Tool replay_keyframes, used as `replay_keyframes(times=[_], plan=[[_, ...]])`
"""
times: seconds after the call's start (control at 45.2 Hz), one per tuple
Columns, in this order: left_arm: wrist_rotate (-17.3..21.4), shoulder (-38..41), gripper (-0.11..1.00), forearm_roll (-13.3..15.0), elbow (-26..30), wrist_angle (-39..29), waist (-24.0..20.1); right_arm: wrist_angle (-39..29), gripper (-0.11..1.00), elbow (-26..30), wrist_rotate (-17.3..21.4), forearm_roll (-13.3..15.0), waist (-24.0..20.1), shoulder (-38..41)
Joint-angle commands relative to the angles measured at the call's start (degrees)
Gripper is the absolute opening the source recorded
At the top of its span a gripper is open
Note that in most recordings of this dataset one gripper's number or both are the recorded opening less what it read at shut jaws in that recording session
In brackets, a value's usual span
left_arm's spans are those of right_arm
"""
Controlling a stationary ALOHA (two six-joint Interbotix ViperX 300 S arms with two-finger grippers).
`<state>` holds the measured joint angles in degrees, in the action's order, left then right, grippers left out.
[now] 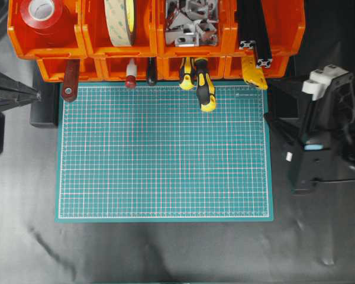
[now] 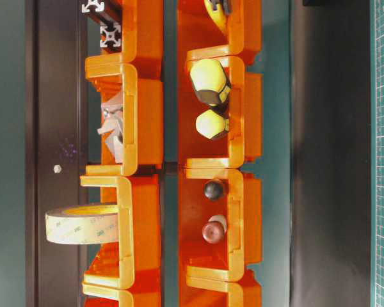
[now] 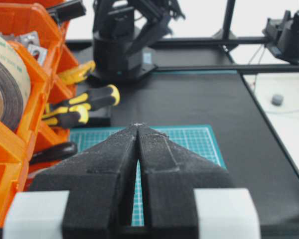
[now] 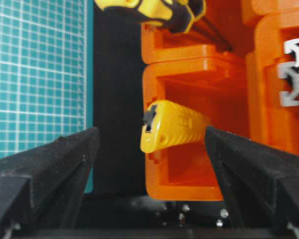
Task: Pick cutter from container rack with right arm.
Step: 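Move the right gripper to the yellow cutter hanging in the rack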
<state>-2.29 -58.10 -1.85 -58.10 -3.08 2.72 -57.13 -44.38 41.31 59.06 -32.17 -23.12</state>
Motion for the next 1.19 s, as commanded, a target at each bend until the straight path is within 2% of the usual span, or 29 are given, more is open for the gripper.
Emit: replay_keyframes(times=[0.0,0.199,0.42,0.641,1.172], plan=[[-0.3,0.3,0.00,-0.2,1.2,0.3,-0.2,0.3,0.82,-0.1,1.8,1.7,0.8,1.1],[-0.3,0.3,0.00,-0.2,1.1,0.4,-0.2,0.6,0.80,-2.4,6.5,5.1,3.2,3.5],[-0.3,0.5,0.00,-0.2,0.9,0.3,-0.2,3.8,0.80,-3.6,8.9,8.0,6.8,4.7],[-0.3,0.3,0.00,-0.2,0.7,0.3,-0.3,7.1,0.79,-4.5,8.9,8.4,10.5,5.5],[-0.3,0.1,0.00,-0.2,0.4,0.3,-0.2,9.2,0.76,-4.7,8.9,9.0,12.7,6.9]])
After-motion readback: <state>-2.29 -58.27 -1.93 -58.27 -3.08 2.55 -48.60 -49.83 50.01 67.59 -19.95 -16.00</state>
